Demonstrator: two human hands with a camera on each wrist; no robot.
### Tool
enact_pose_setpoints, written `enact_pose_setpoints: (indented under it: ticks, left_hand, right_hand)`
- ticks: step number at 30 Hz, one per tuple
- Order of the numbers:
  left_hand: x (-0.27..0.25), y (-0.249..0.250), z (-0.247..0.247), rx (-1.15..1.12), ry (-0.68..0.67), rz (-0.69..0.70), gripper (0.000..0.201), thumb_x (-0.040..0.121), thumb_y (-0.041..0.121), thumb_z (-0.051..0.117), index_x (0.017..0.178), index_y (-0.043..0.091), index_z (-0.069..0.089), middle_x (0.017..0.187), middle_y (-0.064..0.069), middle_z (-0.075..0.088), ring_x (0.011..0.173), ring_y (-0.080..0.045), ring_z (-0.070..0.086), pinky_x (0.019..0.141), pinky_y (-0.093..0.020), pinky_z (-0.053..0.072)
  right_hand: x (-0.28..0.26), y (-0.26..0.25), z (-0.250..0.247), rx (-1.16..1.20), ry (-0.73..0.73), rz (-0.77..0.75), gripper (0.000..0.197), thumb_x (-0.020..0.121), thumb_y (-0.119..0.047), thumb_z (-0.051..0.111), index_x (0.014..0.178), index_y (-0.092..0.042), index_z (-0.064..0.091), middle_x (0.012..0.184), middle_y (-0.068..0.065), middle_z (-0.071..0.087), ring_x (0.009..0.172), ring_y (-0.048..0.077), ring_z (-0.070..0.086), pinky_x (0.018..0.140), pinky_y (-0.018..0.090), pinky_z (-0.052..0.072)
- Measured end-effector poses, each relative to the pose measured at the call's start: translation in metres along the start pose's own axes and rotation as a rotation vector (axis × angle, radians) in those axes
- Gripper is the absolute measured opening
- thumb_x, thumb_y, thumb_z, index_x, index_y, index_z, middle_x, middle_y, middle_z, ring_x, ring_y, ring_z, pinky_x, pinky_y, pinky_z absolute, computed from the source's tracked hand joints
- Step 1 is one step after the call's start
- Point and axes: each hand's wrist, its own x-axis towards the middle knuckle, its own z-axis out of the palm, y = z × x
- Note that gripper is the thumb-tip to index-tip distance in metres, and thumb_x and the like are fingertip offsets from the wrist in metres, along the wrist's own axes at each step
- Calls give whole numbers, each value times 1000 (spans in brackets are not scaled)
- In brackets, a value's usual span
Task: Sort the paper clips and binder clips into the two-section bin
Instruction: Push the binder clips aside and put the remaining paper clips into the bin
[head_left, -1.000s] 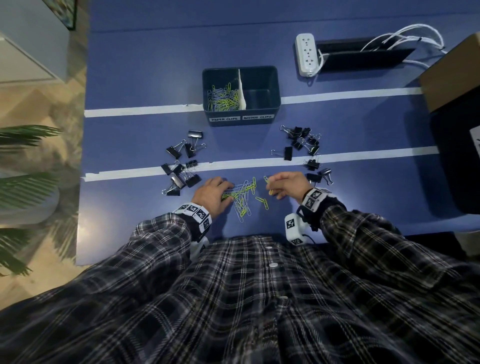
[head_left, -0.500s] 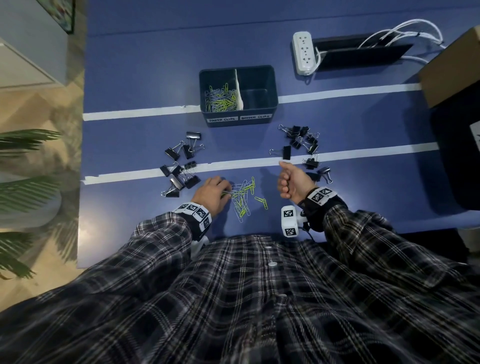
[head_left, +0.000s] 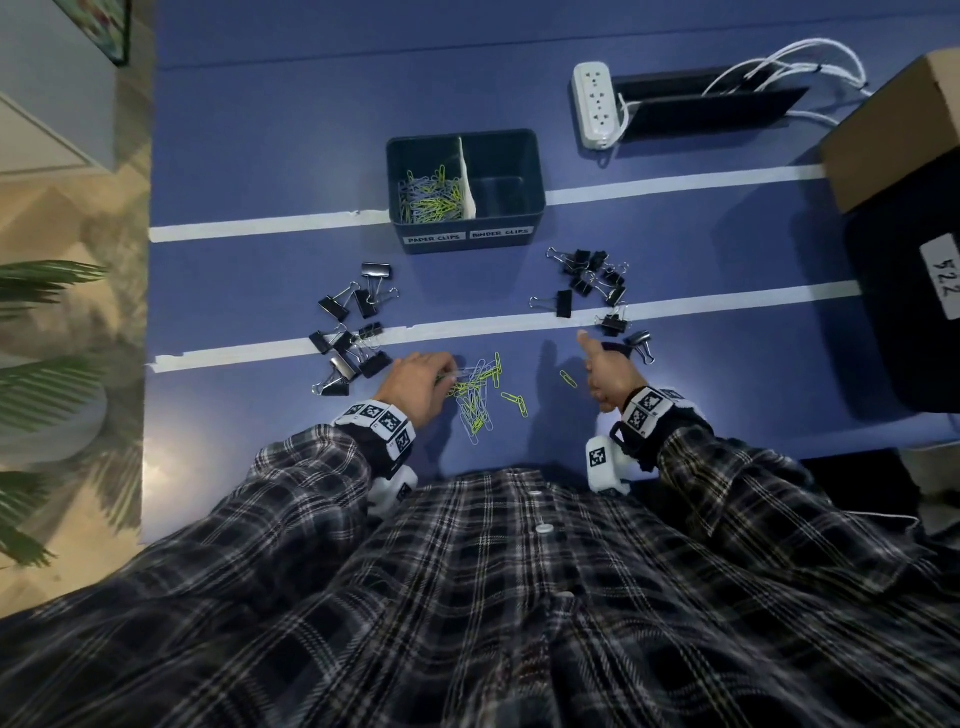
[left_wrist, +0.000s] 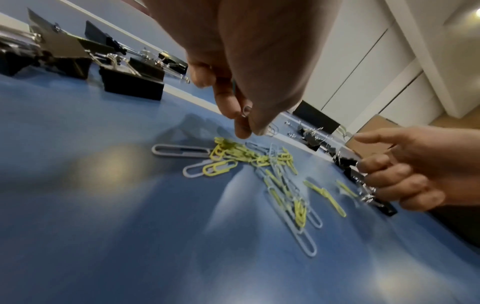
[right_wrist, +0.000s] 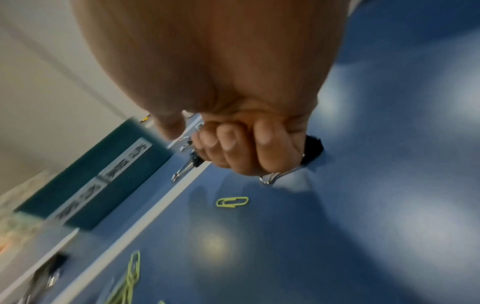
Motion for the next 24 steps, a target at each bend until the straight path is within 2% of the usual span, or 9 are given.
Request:
enact_pose_setpoints:
  ticks: [2, 4, 6, 9, 13, 17, 20, 22, 24]
  left_hand:
    - [-1, 4, -4, -141, 13, 32, 19, 92, 19, 55, 111, 18, 59, 96, -1, 69, 87, -21, 62, 78, -28, 46]
    - [-1, 8, -8, -273, 13, 38, 30, 93, 17, 55, 123, 21, 59, 97, 1, 69, 83, -10, 61, 77, -21, 44]
    - [1, 11, -10, -315, 22, 46, 33, 95, 20, 52, 127, 24, 58, 98, 0, 66, 84, -10, 60, 81, -23, 47]
    - [7, 18, -14, -305, 9, 9, 25, 95, 13, 48, 114, 13, 64, 100, -6, 60, 85, -15, 54, 84, -28, 46]
    - [14, 34, -19, -332, -34, -169, 21, 97, 15, 38, 100, 9, 58, 101, -6, 62, 93, -21, 55, 79, -24, 37]
    - [20, 49, -20, -349, -140, -304, 36, 98, 38, 29, 94, 8, 49, 91, -9, 57, 92, -29, 55, 76, -33, 37]
    - [21, 61, -18, -179, -237, -221, 57, 95, 61, 24, 77, 14, 51, 83, -9, 60, 85, -28, 56, 79, -34, 42]
    - [20, 69, -13, -18, -323, -123, 59, 100, 52, 15, 69, 14, 48, 85, -14, 61, 87, -30, 57, 82, -34, 42]
    - [21, 74, -6, 51, -371, -68, 54, 103, 39, 14, 80, 9, 53, 98, -21, 64, 96, -35, 58, 87, -36, 42]
  right_hand:
    - [1, 3, 2, -201, 14, -55, 49, 88, -60, 36, 55, -23, 35, 54, 1, 37, 46, 18, 30, 49, 27, 24]
    - [2, 6, 5, -344, 1, -114, 38, 94, -44, 35, 62, -26, 41, 72, 3, 47, 55, 15, 37, 54, 28, 31]
    - [3, 11, 6, -387, 6, -179, 26, 99, -25, 36, 79, -30, 52, 87, -1, 53, 65, 7, 44, 60, 24, 37]
    - [0, 14, 8, -380, 69, -235, 17, 98, -26, 44, 105, -22, 58, 107, 3, 60, 92, 22, 58, 80, 31, 45]
    - [-10, 12, 7, -599, 236, -271, 28, 84, -44, 64, 105, -25, 62, 98, -2, 61, 92, 24, 61, 77, 29, 47]
    - [-18, 9, 10, -722, 252, -284, 16, 83, -34, 67, 91, -19, 68, 91, 4, 64, 87, 29, 64, 72, 31, 51]
    - [-19, 7, 15, -760, 271, -288, 16, 87, -27, 61, 87, -15, 71, 91, 10, 68, 86, 32, 65, 75, 36, 55]
    - [-19, 6, 17, -783, 254, -250, 19, 86, -26, 58, 82, -10, 66, 84, 12, 65, 82, 32, 65, 73, 35, 54]
    - [-20, 6, 19, -804, 238, -224, 22, 85, -31, 58, 79, -10, 58, 79, 10, 58, 77, 30, 60, 70, 33, 51]
